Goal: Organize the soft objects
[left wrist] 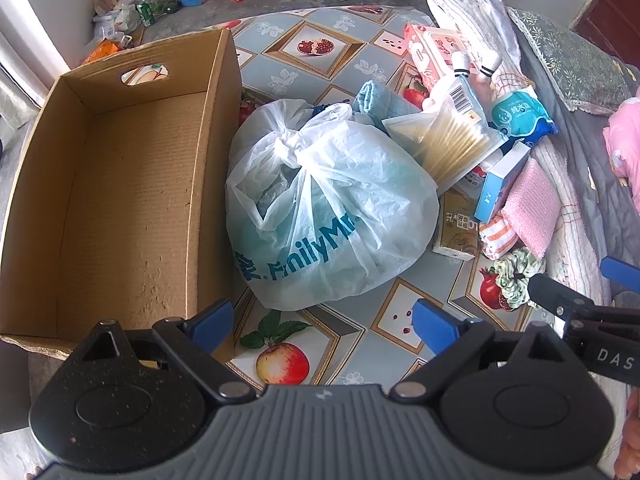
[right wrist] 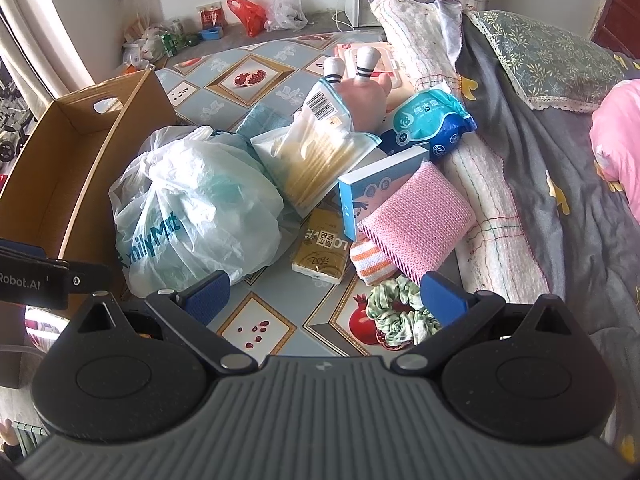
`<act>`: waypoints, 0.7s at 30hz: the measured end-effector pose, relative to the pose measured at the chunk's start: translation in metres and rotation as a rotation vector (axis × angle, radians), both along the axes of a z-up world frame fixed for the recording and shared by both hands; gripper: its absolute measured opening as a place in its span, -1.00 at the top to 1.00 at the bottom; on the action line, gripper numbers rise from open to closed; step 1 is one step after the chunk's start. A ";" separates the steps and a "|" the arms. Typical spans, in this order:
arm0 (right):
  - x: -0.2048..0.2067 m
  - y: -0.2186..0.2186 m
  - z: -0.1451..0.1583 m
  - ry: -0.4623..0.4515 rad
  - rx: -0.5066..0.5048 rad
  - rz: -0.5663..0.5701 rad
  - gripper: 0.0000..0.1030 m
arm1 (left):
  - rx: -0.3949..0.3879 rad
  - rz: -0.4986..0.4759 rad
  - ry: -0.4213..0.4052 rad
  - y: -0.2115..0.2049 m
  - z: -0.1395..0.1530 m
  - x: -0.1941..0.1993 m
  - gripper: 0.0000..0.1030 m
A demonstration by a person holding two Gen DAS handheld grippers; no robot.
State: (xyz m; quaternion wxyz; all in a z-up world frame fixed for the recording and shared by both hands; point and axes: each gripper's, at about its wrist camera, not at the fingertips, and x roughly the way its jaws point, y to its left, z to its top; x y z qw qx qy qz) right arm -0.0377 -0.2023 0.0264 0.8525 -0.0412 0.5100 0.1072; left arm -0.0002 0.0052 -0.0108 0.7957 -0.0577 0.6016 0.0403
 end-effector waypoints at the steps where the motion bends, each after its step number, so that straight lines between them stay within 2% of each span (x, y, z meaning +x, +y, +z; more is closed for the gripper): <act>1: 0.000 0.000 0.000 0.000 -0.001 0.001 -0.98 | 0.000 0.000 -0.001 0.000 0.000 0.000 -0.88; 21: -0.006 -0.007 -0.004 -0.005 0.012 -0.021 -0.98 | -0.001 -0.003 -0.006 0.002 -0.004 -0.005 -0.88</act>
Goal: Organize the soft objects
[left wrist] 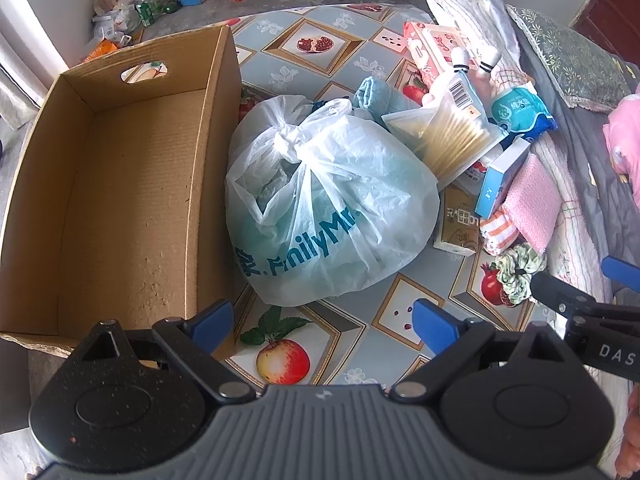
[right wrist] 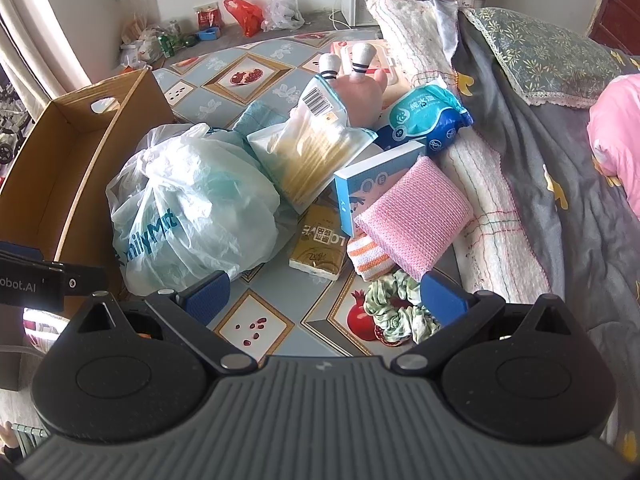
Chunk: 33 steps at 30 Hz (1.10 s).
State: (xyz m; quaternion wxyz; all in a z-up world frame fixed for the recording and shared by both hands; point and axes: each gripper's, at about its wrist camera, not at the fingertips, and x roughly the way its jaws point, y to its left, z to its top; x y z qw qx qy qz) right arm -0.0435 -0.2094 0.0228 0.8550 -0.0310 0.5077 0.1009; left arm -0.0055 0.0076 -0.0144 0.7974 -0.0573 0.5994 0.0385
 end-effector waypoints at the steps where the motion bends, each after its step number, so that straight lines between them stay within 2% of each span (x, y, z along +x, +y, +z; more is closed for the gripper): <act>1: -0.002 -0.003 -0.001 -0.003 0.008 -0.005 -0.98 | 0.002 -0.001 -0.005 -0.001 0.000 0.000 -0.88; 6: -0.016 -0.039 -0.006 -0.055 0.072 -0.063 -0.98 | 0.025 -0.011 -0.054 -0.005 0.003 0.003 -0.88; 10: -0.027 -0.089 -0.009 -0.126 0.130 -0.173 -0.98 | 0.010 -0.017 -0.116 -0.008 0.005 0.008 -0.88; 14: -0.026 -0.145 -0.012 -0.158 0.272 -0.304 -0.98 | -0.004 -0.075 -0.180 -0.022 0.006 0.020 -0.88; 16: -0.019 -0.165 -0.015 -0.162 0.325 -0.349 -0.97 | -0.042 -0.108 -0.211 -0.029 0.007 0.029 -0.88; 19: -0.005 -0.184 -0.022 -0.160 0.415 -0.372 -0.97 | -0.087 -0.134 -0.264 -0.042 0.008 0.044 -0.88; 21: 0.008 -0.190 -0.031 -0.140 0.490 -0.368 -0.97 | -0.089 -0.154 -0.306 -0.054 0.006 0.054 -0.87; 23: 0.022 -0.191 -0.041 -0.106 0.554 -0.358 -0.95 | -0.093 -0.187 -0.319 -0.068 0.002 0.067 -0.79; 24: 0.031 -0.190 -0.048 -0.084 0.579 -0.351 -0.91 | -0.109 -0.211 -0.310 -0.075 -0.002 0.075 -0.69; 26: 0.047 -0.187 -0.061 -0.037 0.610 -0.335 -0.81 | -0.139 -0.254 -0.272 -0.090 -0.013 0.092 -0.51; 28: 0.063 -0.182 -0.073 0.011 0.628 -0.324 -0.70 | -0.163 -0.286 -0.224 -0.103 -0.027 0.108 -0.20; 30: 0.078 -0.179 -0.085 0.061 0.639 -0.325 -0.56 | -0.181 -0.314 -0.191 -0.116 -0.039 0.121 -0.07; 31: 0.085 -0.179 -0.092 0.083 0.650 -0.330 -0.53 | -0.190 -0.327 -0.178 -0.122 -0.045 0.126 0.06; 33: 0.093 -0.181 -0.103 0.123 0.677 -0.351 -0.46 | -0.220 -0.360 -0.158 -0.132 -0.053 0.135 0.16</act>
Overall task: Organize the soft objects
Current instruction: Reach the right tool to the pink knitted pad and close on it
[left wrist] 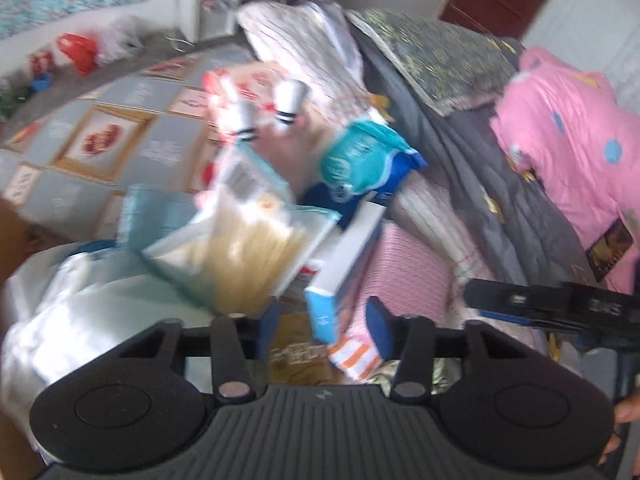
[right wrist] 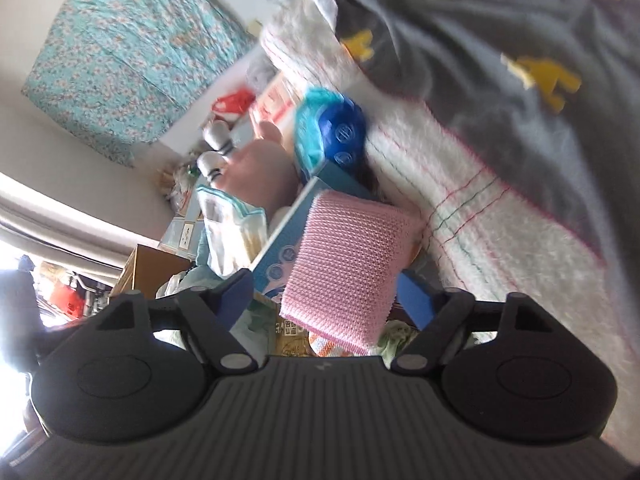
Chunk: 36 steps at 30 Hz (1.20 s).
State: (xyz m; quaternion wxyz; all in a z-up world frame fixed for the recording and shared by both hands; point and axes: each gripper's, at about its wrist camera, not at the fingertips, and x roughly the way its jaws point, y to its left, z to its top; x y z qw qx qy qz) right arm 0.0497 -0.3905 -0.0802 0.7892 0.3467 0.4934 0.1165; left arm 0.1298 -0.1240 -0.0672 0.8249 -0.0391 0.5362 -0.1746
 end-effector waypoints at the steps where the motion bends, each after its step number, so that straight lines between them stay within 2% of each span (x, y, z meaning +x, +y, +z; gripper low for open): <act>1: 0.005 -0.002 -0.006 0.016 0.018 -0.009 -0.44 | -0.010 -0.021 0.006 -0.005 -0.003 0.003 0.18; 5: 0.023 -0.010 -0.028 0.097 0.074 -0.055 -0.29 | -0.016 -0.092 0.024 -0.025 -0.013 0.013 0.28; 10: 0.037 -0.015 -0.052 0.173 0.148 -0.089 -0.23 | 0.005 -0.141 0.017 -0.042 -0.015 0.023 0.29; 13: 0.043 -0.013 -0.057 0.189 0.171 -0.092 -0.21 | -0.001 -0.149 0.040 -0.045 -0.011 0.027 0.34; 17: 0.051 -0.008 -0.061 0.207 0.186 -0.094 -0.21 | 0.015 -0.201 0.040 -0.052 -0.005 0.025 0.32; 21: 0.056 -0.003 -0.067 0.225 0.194 -0.098 -0.20 | 0.086 -0.225 0.095 -0.066 -0.022 0.031 0.32; 23: 0.056 -0.003 -0.070 0.223 0.201 -0.101 -0.19 | 0.094 -0.237 0.111 -0.071 -0.030 0.035 0.32; 26: 0.062 0.003 -0.072 0.222 0.203 -0.095 -0.12 | 0.119 -0.244 0.129 -0.078 -0.039 0.041 0.29; 30: 0.059 0.001 -0.069 0.220 0.190 -0.081 -0.03 | 0.097 -0.217 0.154 -0.079 -0.044 0.046 0.18; 36: 0.052 -0.008 -0.045 0.186 0.167 -0.060 0.00 | 0.076 -0.214 0.121 -0.083 -0.025 0.035 0.19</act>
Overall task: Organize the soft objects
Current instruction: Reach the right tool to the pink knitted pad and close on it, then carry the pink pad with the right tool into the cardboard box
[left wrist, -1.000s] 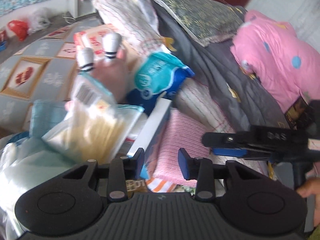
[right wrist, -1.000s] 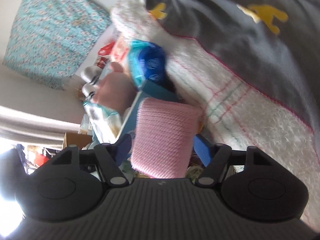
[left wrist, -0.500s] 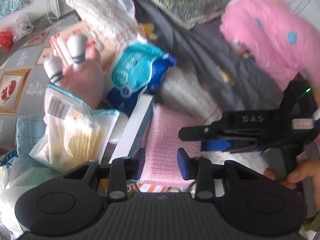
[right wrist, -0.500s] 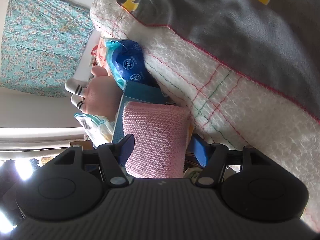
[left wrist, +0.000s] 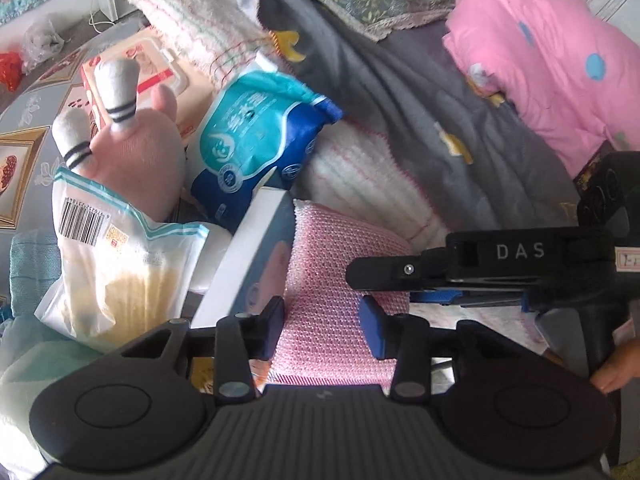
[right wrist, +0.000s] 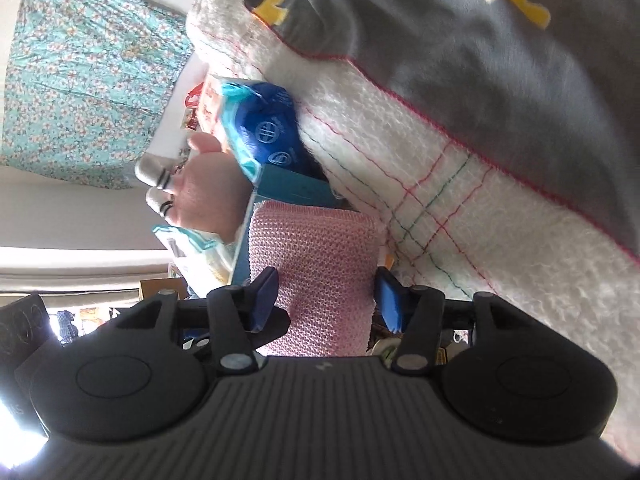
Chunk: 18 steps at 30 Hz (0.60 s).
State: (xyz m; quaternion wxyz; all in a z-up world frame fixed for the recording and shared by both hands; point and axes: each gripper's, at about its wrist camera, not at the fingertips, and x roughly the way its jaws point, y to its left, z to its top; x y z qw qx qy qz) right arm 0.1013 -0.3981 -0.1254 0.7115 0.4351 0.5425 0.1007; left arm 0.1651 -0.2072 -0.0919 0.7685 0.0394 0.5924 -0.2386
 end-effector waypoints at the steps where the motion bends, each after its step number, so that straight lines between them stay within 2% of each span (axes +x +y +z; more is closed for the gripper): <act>1: -0.001 0.000 0.006 -0.009 -0.005 0.005 0.00 | -0.007 0.003 -0.007 0.000 0.006 -0.003 0.19; 6: -0.012 -0.002 0.037 -0.049 -0.027 0.024 0.01 | -0.051 0.016 -0.041 0.007 0.034 -0.019 0.19; 11: -0.023 0.019 0.065 -0.087 -0.055 0.050 0.01 | -0.070 0.032 -0.059 0.027 0.057 -0.036 0.19; 18: -0.038 0.082 0.118 -0.150 -0.096 0.101 0.01 | -0.124 0.077 -0.090 0.097 0.093 -0.060 0.19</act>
